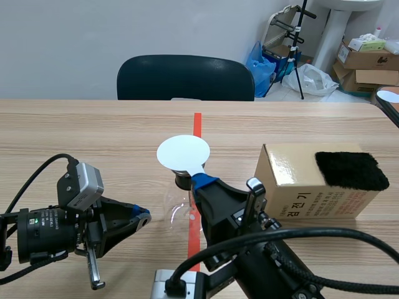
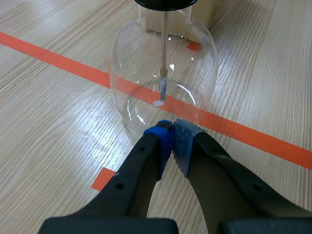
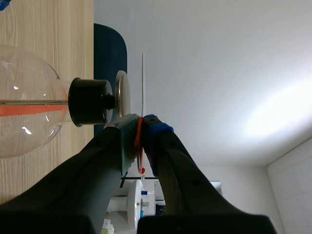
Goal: Do the electroscope experiment
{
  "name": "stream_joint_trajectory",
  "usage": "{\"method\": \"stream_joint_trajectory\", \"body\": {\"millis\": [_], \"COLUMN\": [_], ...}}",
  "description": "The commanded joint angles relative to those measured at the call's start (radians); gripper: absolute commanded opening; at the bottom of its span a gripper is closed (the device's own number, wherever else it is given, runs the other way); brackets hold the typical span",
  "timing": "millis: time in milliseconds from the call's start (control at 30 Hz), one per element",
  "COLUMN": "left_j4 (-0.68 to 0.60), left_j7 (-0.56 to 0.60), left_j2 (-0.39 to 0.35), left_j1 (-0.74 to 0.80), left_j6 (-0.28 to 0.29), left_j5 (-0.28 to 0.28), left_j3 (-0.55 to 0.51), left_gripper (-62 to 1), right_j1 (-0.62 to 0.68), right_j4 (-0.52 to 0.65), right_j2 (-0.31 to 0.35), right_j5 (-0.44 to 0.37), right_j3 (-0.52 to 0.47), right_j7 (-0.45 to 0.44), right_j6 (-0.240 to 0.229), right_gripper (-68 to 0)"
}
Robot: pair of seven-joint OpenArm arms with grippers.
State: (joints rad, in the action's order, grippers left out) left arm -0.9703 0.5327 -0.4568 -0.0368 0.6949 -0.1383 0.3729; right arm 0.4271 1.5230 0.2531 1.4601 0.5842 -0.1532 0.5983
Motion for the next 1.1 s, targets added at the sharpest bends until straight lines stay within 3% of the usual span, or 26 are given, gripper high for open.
{"method": "stream_joint_trajectory", "body": {"millis": [0, 400, 1067], "left_j4": [-0.012, -0.012, -0.012], "left_j7": [0.017, 0.017, 0.017], "left_j2": [-0.001, -0.001, -0.001], "left_j1": [-0.014, -0.014, -0.014], "left_j6": [0.001, 0.001, 0.001], "left_j5": [0.014, 0.014, 0.014], "left_j3": [-0.001, -0.001, -0.001], "left_gripper": [-57.5, -57.5, -57.5], "right_j1": [-0.011, -0.011, -0.011], "right_j4": [0.012, 0.012, 0.012], "right_j2": [0.007, 0.006, 0.007], "right_j5": [0.001, 0.001, 0.001], "right_j3": [-0.003, -0.003, -0.003], "right_j7": [0.005, 0.138, 0.56], "right_j6": [0.014, 0.014, 0.014], "right_gripper": [-66.5, -66.5, -66.5]}}
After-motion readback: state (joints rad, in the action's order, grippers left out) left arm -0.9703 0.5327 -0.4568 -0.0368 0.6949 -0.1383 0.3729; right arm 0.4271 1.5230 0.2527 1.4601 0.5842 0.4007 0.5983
